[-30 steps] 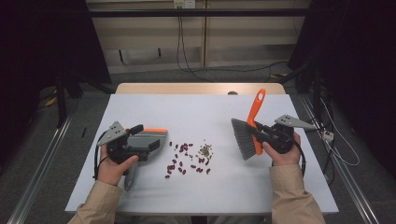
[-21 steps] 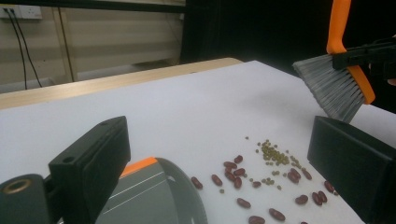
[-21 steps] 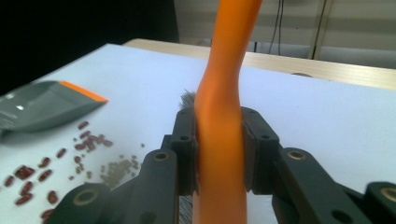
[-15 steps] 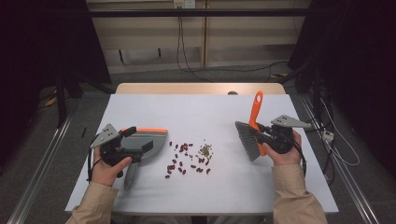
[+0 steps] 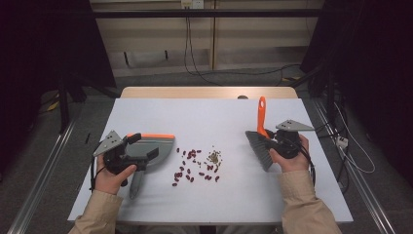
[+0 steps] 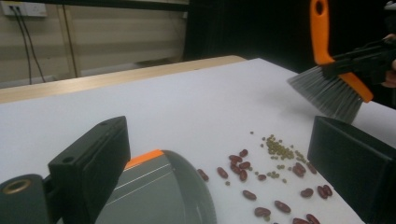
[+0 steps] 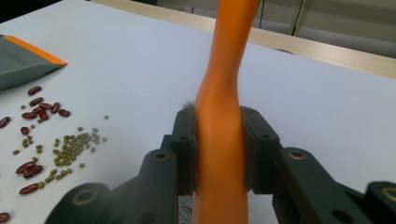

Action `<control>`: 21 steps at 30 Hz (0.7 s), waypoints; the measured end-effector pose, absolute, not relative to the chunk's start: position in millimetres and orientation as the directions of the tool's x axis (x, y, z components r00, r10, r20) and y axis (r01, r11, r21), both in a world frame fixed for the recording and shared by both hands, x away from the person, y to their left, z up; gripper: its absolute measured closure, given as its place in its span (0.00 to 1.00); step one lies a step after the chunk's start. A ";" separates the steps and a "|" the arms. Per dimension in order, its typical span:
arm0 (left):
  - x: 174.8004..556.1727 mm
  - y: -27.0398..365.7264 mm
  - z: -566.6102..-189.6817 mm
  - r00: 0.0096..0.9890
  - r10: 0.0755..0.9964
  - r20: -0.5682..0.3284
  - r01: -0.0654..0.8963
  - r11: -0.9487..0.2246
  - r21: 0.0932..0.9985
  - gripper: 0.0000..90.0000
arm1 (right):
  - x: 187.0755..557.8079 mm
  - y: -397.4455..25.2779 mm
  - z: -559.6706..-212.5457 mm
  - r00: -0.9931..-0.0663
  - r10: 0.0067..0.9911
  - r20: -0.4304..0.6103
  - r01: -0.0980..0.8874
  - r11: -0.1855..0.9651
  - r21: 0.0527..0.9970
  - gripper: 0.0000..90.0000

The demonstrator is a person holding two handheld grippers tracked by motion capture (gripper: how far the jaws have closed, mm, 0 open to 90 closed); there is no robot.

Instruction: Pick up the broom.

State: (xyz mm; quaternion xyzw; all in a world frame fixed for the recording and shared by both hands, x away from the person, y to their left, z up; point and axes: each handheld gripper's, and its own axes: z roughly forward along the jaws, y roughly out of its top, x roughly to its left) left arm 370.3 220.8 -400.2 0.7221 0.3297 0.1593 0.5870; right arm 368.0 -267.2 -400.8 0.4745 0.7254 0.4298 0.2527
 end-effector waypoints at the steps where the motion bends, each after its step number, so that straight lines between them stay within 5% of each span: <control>1: 370.5 220.8 -400.4 0.731 0.664 -0.154 0.289 -0.097 0.952 0.07 | 369.7 -266.3 -402.4 -0.424 0.904 0.047 0.476 0.178 0.861 0.78; 21: 370.6 217.6 -403.5 0.738 0.654 -0.162 0.297 -0.099 0.950 0.06 | 387.0 -241.1 -418.9 -0.457 0.889 0.018 0.521 0.251 0.816 0.78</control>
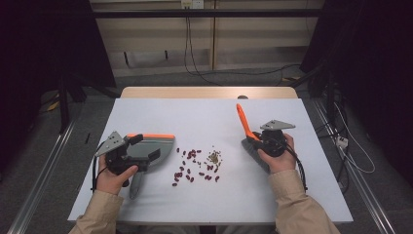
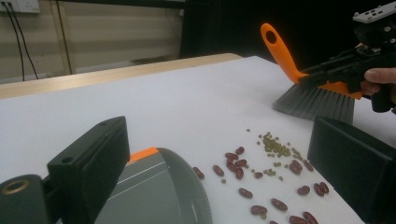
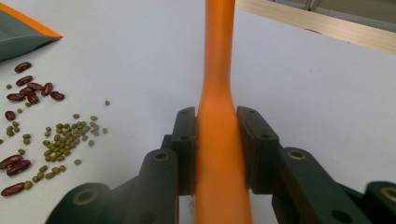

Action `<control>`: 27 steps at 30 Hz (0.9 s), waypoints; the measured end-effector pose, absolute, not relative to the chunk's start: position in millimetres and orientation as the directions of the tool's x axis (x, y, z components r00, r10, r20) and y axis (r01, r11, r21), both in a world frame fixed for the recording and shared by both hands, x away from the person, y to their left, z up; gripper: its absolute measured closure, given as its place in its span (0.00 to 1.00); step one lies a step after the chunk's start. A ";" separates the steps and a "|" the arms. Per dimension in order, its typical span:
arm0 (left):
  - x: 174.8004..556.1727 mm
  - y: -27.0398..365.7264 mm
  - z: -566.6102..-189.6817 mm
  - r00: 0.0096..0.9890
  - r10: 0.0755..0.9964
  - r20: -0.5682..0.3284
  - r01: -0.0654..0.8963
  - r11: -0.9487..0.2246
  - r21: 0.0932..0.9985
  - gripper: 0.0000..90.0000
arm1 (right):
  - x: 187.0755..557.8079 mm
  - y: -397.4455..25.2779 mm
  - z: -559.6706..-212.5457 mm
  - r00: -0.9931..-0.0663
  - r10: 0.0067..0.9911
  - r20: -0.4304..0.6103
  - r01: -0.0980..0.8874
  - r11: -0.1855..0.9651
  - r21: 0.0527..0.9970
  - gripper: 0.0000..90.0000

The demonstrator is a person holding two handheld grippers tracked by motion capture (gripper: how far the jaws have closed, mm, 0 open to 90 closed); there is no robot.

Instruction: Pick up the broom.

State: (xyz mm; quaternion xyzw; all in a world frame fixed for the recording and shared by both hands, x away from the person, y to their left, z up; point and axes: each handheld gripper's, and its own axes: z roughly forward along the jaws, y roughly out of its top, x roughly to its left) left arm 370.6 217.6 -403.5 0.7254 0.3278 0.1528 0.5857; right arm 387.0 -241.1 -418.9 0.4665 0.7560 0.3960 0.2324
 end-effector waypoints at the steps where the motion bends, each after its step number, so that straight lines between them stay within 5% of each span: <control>1: 370.5 217.4 -403.4 0.738 0.654 -0.164 0.297 -0.097 0.950 0.06 | 387.1 -240.9 -419.2 -0.458 0.889 0.019 0.523 0.252 0.814 0.78; 27: 370.0 217.8 -404.2 0.741 0.652 -0.160 0.299 -0.106 0.948 0.06 | 368.8 -255.5 -416.7 -0.453 0.892 0.005 0.542 0.271 0.796 0.66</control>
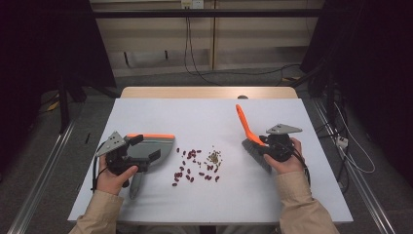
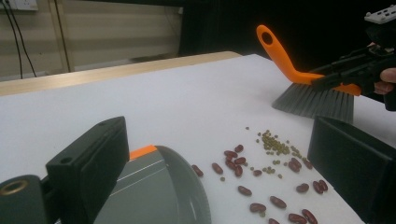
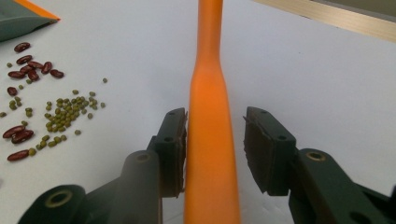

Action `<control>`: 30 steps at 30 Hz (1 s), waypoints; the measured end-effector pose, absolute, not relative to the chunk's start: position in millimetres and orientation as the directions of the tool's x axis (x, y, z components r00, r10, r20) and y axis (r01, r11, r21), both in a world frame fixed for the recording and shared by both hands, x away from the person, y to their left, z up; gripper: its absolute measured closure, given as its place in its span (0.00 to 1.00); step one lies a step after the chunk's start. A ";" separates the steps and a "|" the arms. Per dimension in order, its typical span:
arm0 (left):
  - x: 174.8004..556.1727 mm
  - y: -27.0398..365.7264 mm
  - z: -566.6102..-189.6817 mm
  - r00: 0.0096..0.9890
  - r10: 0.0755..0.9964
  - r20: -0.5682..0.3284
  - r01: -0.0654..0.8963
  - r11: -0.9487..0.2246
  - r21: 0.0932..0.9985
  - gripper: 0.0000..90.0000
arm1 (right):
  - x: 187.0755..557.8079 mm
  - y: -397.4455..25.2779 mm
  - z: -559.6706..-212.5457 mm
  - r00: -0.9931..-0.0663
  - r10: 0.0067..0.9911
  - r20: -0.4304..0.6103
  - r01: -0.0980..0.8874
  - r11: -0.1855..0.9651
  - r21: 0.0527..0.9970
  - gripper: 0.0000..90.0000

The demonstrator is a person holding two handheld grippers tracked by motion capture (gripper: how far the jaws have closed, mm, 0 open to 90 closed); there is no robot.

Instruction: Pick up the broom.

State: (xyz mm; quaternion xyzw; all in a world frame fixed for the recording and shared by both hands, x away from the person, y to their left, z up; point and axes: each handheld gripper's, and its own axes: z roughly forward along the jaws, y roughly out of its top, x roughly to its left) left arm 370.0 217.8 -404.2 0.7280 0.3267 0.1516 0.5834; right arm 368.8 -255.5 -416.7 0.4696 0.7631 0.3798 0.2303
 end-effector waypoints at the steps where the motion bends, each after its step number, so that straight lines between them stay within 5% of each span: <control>1: 369.9 218.0 -404.2 0.740 0.653 -0.160 0.299 -0.106 0.948 0.06 | 367.4 -255.9 -416.7 -0.454 0.891 0.004 0.542 0.273 0.795 0.66; 7: 368.7 219.2 -405.2 0.739 0.654 -0.161 0.300 -0.105 0.948 0.06 | 361.7 -252.7 -419.4 -0.461 0.887 -0.024 0.542 0.303 0.784 0.65; 11: 368.5 218.9 -406.3 0.739 0.653 -0.163 0.303 -0.107 0.947 0.06 | 360.1 -253.3 -418.7 -0.454 0.891 -0.016 0.547 0.293 0.784 0.78; 30: 368.1 218.8 -407.5 0.738 0.653 -0.169 0.306 -0.101 0.947 0.06 | 362.3 -238.5 -410.4 -0.408 0.913 0.021 0.503 0.206 0.840 0.79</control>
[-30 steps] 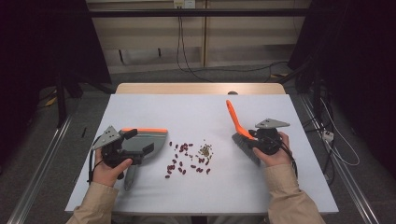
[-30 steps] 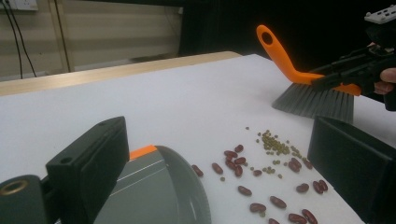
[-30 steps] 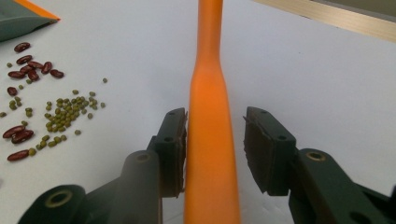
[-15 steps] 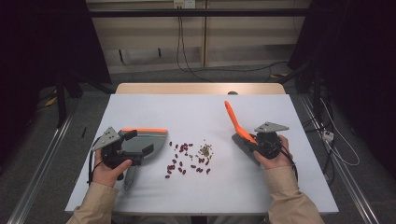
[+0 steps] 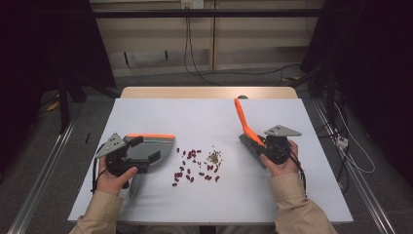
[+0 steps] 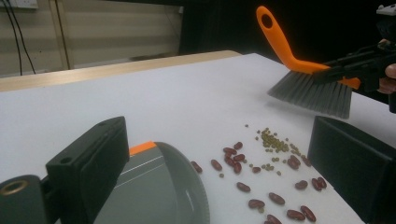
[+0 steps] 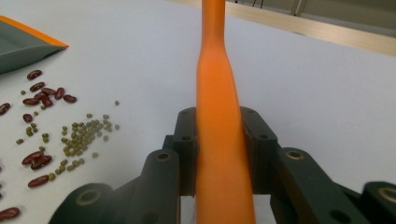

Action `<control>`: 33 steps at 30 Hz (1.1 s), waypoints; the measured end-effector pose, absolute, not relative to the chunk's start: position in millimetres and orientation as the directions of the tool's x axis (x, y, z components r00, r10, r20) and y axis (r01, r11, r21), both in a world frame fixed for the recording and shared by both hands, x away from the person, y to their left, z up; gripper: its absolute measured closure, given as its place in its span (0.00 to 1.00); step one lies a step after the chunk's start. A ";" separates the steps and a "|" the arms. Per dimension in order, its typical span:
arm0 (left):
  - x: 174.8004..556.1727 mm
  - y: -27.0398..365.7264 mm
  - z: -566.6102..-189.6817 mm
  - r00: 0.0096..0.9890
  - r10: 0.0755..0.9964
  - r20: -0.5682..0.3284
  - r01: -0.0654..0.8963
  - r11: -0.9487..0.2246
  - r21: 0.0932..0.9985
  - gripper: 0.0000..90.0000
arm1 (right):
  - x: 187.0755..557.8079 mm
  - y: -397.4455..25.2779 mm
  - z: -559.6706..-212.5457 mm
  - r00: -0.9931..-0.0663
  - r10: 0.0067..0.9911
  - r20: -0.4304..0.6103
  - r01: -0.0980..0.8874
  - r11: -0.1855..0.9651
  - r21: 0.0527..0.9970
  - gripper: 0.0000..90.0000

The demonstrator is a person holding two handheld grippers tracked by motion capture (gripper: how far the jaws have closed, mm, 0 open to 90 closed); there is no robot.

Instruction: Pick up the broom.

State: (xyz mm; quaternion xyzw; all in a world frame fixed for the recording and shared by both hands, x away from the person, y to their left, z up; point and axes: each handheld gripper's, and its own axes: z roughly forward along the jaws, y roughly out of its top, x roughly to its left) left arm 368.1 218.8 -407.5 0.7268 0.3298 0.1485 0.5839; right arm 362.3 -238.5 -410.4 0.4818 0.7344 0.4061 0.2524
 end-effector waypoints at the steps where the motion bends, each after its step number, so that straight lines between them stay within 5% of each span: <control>1: 368.2 218.1 -407.7 0.737 0.654 -0.173 0.307 -0.096 0.947 0.06 | 364.5 -236.4 -409.9 -0.413 0.911 0.020 0.497 0.206 0.843 0.79; 17: 369.8 221.4 -409.4 0.732 0.657 -0.182 0.316 -0.091 0.944 0.06 | 400.6 -190.4 -422.2 -0.462 0.879 -0.120 0.432 0.342 0.835 0.79; 33: 369.9 223.0 -409.4 0.730 0.661 -0.176 0.312 -0.093 0.945 0.06 | 389.4 -164.2 -428.9 -0.545 0.822 -0.163 0.402 0.427 0.810 0.79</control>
